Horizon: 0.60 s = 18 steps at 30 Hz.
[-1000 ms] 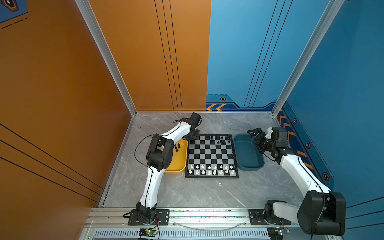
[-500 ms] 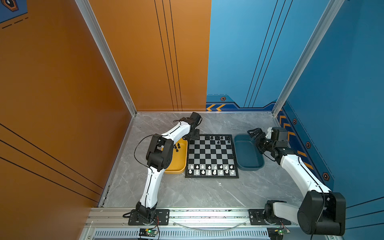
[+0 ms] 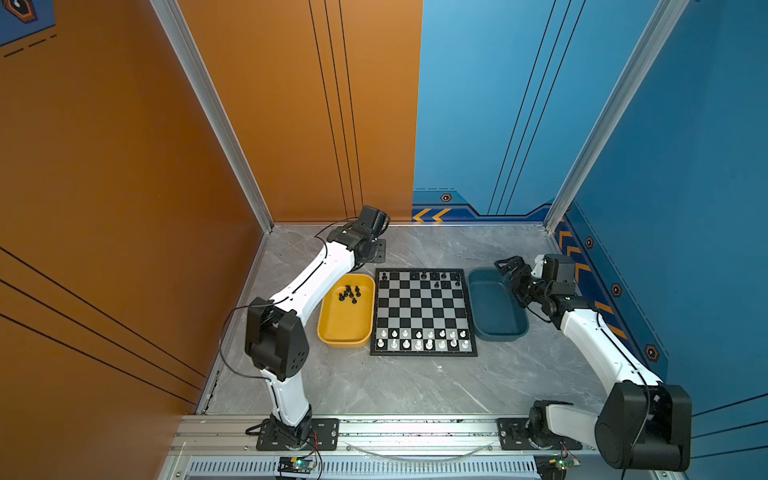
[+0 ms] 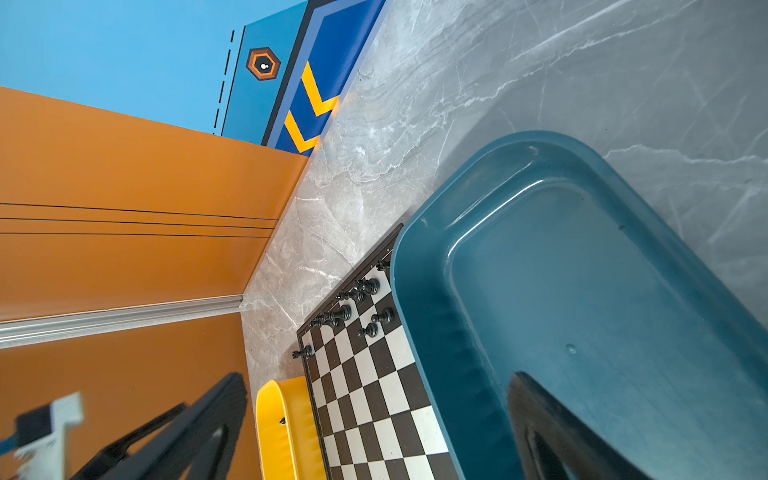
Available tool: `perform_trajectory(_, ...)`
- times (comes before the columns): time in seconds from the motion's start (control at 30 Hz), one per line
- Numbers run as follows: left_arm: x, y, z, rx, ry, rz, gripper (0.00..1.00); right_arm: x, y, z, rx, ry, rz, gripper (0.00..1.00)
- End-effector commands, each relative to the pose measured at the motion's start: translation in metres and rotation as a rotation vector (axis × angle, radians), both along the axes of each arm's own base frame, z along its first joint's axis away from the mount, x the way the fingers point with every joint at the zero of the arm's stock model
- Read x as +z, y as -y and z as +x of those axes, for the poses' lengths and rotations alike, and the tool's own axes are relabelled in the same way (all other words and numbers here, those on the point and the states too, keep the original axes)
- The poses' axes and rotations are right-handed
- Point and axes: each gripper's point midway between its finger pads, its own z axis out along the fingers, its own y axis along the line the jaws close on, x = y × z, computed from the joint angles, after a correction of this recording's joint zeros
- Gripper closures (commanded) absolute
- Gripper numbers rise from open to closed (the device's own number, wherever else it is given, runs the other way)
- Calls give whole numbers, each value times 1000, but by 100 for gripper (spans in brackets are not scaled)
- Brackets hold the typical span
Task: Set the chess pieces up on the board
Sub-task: 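Move the empty left gripper back over the yellow tray and lower it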
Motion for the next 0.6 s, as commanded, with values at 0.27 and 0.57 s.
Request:
perform_trajectory(0.27,-64,-83,-37,205,-140,31,56,12,-3,-2,18,21,1,0)
perform_trajectory(0.57,-101,-77,-19,208,-211,-5,56,12,-2,-3,15,24,-5,0)
